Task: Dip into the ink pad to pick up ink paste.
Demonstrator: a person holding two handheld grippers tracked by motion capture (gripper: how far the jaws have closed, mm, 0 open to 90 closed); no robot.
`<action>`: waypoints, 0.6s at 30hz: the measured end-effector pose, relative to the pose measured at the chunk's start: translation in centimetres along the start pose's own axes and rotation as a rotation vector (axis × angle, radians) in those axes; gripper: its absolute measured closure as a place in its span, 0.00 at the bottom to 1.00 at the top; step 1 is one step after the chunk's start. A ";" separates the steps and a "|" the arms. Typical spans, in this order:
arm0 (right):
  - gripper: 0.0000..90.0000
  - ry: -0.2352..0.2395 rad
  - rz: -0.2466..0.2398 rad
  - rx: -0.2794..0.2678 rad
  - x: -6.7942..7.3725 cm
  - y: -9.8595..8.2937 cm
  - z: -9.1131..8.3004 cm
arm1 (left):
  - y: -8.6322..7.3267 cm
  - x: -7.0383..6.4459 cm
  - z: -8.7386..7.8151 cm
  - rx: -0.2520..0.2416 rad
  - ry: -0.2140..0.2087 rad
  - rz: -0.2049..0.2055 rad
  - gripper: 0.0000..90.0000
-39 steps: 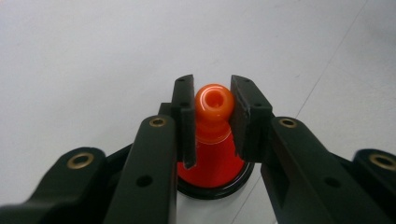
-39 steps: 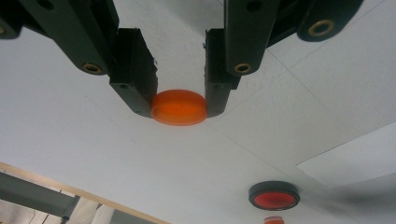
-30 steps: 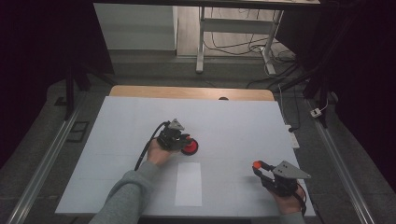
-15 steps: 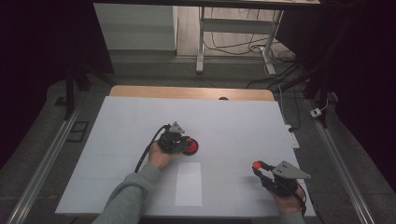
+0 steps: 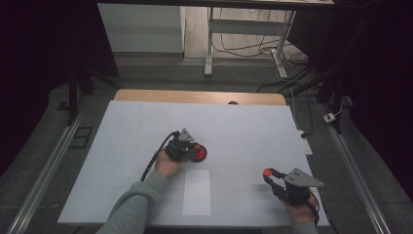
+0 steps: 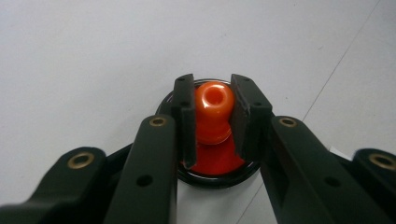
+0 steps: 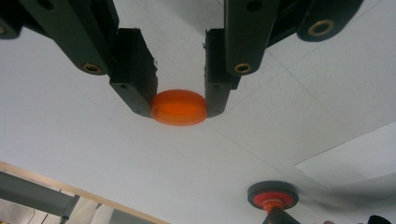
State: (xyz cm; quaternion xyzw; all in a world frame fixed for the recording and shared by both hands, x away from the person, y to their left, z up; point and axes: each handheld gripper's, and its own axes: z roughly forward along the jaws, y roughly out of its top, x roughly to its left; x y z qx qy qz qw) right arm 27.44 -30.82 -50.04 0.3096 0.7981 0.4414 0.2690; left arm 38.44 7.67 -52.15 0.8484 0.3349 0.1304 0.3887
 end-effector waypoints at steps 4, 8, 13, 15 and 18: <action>0.72 0.005 0.002 0.000 0.0 0.0 0.0 | 0.0 0.0 0.0 0.001 0.003 0.007 0.81; 0.72 0.005 0.003 0.000 0.0 0.0 0.0 | -0.1 -0.1 0.0 -0.002 0.008 0.008 0.81; 0.72 0.006 0.003 -0.004 0.0 0.0 0.0 | -0.2 -0.2 0.0 -0.011 0.011 0.007 0.81; 0.72 0.002 0.001 0.000 0.0 0.0 0.0 | -0.3 -0.2 0.0 -0.016 0.010 0.004 0.81; 0.72 0.007 0.003 -0.003 0.0 0.0 0.0 | -0.3 -0.2 0.0 -0.017 0.010 0.003 0.81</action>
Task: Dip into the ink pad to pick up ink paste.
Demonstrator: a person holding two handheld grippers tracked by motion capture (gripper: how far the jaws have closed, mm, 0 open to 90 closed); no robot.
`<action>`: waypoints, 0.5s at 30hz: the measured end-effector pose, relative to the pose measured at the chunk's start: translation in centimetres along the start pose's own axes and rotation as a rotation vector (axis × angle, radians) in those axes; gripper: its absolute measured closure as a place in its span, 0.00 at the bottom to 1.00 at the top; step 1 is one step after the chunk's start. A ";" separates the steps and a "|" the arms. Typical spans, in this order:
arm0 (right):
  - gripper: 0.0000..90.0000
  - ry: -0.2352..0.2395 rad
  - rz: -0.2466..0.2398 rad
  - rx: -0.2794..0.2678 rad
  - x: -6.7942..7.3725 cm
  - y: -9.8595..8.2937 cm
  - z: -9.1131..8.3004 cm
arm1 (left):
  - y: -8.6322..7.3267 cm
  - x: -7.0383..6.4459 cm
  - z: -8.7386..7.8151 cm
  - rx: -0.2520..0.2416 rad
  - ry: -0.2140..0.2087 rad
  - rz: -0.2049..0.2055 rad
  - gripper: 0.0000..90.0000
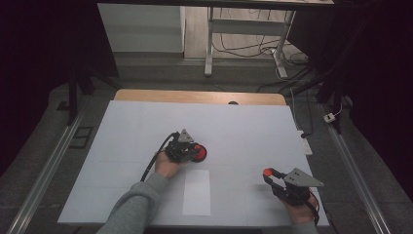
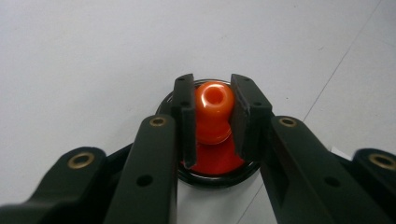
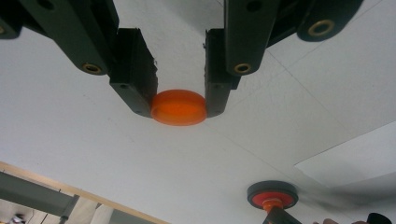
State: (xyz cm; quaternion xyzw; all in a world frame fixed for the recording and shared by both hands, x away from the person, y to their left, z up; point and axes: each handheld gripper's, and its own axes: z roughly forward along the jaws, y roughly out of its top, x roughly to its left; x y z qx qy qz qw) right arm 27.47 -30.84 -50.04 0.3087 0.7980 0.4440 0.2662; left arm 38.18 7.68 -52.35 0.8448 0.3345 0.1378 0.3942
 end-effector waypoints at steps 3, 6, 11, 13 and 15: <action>0.72 0.000 0.002 -0.001 0.0 0.0 0.0 | 0.0 0.0 0.0 0.002 0.005 0.000 0.81; 0.72 -0.006 0.000 -0.002 0.0 0.1 -0.1 | 0.2 0.2 0.0 0.008 -0.008 -0.014 0.81; 0.72 -0.001 0.005 -0.010 -0.1 0.1 -0.1 | 0.9 0.7 -1.4 -0.109 -0.072 -0.088 0.81; 0.72 -0.010 0.008 -0.006 -0.2 0.0 -0.2 | 1.5 0.4 -1.8 -0.111 -0.075 -0.055 0.81; 0.72 -0.011 0.009 -0.007 -0.2 0.1 -0.2 | 1.8 0.2 -2.0 -0.111 -0.077 -0.036 0.81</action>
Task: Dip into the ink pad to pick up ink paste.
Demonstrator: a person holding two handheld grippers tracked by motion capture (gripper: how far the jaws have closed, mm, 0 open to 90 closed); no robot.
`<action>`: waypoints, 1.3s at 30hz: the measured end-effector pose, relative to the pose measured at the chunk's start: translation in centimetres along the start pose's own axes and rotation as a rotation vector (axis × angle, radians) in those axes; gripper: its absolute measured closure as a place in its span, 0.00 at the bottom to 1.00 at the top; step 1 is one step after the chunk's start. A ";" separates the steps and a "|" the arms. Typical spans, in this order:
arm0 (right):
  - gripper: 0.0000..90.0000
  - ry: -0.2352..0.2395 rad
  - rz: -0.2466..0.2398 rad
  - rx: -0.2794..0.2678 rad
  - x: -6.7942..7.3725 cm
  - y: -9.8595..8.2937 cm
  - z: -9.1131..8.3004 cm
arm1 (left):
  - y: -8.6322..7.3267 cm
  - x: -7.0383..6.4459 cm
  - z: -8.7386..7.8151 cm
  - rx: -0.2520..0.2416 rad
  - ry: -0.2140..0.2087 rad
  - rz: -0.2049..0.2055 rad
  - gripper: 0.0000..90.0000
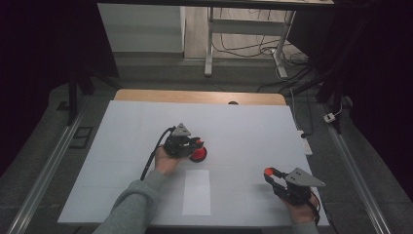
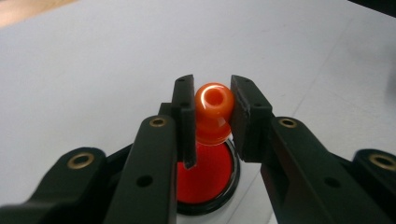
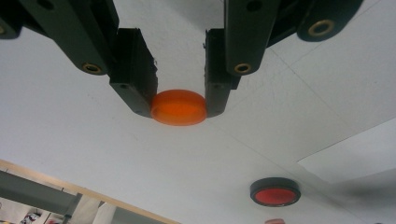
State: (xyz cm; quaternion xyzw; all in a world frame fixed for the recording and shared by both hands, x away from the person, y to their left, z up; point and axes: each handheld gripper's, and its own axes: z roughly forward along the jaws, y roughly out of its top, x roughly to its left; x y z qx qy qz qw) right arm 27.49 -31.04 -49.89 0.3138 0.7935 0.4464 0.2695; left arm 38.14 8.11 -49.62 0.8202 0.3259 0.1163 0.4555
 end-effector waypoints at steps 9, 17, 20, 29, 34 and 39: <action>0.72 0.004 -0.003 -0.004 0.1 0.0 -0.1 | 0.1 -0.2 -0.6 0.008 -0.013 0.003 0.81; 0.72 0.004 -0.003 -0.001 0.1 0.0 0.0 | 0.2 0.1 -2.0 -0.009 -0.019 0.006 0.80; 0.72 0.003 -0.003 -0.001 0.1 0.0 0.0 | 0.2 0.1 -2.6 -0.015 -0.025 0.007 0.80; 0.72 0.002 -0.003 0.002 0.1 0.0 0.1 | 0.2 -0.2 -4.0 -0.027 -0.051 0.022 0.80; 0.72 -0.003 -0.001 -0.002 0.0 0.0 0.0 | 0.3 -0.7 -4.4 -0.028 -0.067 0.035 0.80; 0.72 0.000 -0.002 -0.002 0.0 0.0 0.0 | 0.1 -0.9 -4.9 -0.029 -0.075 0.039 0.80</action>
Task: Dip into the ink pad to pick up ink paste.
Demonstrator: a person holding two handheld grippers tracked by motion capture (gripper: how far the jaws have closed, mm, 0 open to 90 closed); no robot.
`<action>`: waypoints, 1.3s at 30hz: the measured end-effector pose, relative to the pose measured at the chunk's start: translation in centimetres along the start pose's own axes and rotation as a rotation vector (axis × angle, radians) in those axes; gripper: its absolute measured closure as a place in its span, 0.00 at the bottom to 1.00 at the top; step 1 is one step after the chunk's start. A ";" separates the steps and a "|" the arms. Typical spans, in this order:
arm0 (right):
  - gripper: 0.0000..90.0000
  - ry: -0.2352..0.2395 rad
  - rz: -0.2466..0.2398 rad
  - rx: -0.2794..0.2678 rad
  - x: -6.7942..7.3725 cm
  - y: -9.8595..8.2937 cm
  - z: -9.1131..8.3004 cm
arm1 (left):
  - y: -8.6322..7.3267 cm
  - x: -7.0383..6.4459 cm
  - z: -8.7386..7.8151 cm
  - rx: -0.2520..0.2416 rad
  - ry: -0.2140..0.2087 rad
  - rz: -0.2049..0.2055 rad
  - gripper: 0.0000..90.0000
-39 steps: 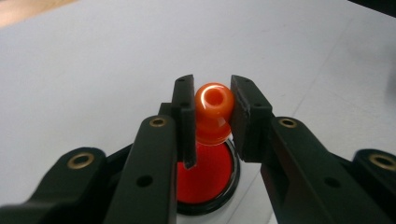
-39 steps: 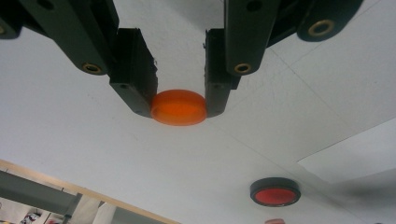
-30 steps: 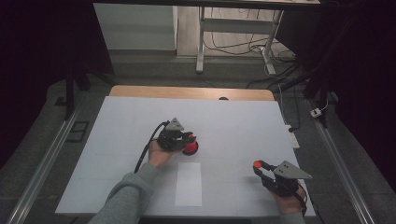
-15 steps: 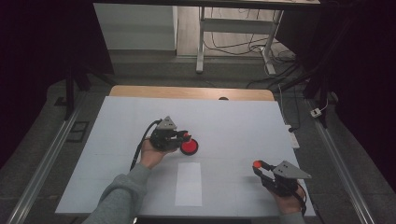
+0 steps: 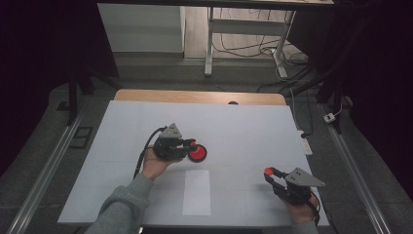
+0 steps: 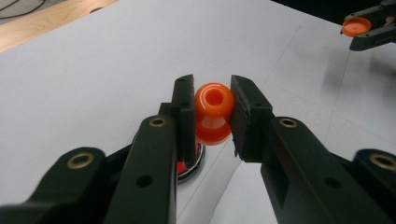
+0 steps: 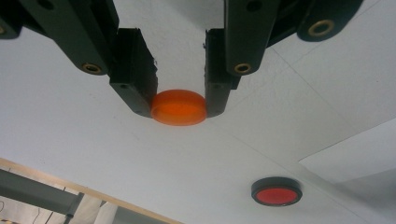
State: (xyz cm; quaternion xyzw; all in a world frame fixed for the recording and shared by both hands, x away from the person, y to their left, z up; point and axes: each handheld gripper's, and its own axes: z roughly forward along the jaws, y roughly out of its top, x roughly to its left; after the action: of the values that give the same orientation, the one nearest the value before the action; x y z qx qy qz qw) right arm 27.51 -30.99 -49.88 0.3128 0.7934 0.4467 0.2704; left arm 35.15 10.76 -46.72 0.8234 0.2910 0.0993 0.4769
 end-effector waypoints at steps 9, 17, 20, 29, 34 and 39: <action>0.72 0.001 0.001 0.002 0.0 0.0 0.0 | -0.9 -0.8 -0.5 -0.023 -0.020 -0.014 0.80; 0.72 0.000 0.002 0.002 0.0 0.0 0.0 | -1.3 -1.3 -1.0 -0.025 -0.034 -0.001 0.80; 0.72 0.000 0.001 0.001 0.0 0.0 0.0 | -1.3 -1.5 -1.1 -0.024 -0.043 0.002 0.80; 0.72 0.001 0.003 0.002 0.1 0.0 0.0 | -1.5 -1.8 -1.3 -0.015 -0.054 0.005 0.80; 0.72 0.001 0.000 0.001 0.0 0.0 0.0 | -1.7 -2.1 -1.6 -0.008 -0.060 0.013 0.80; 0.72 -0.003 0.000 0.005 0.1 0.0 0.1 | -2.0 -2.4 -1.8 -0.006 -0.070 0.011 0.80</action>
State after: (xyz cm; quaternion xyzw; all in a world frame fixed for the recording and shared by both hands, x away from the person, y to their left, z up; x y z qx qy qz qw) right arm 27.48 -30.88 -49.95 0.3140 0.7943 0.4441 0.2707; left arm 31.68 11.43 -47.20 0.8266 0.2693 0.0739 0.4886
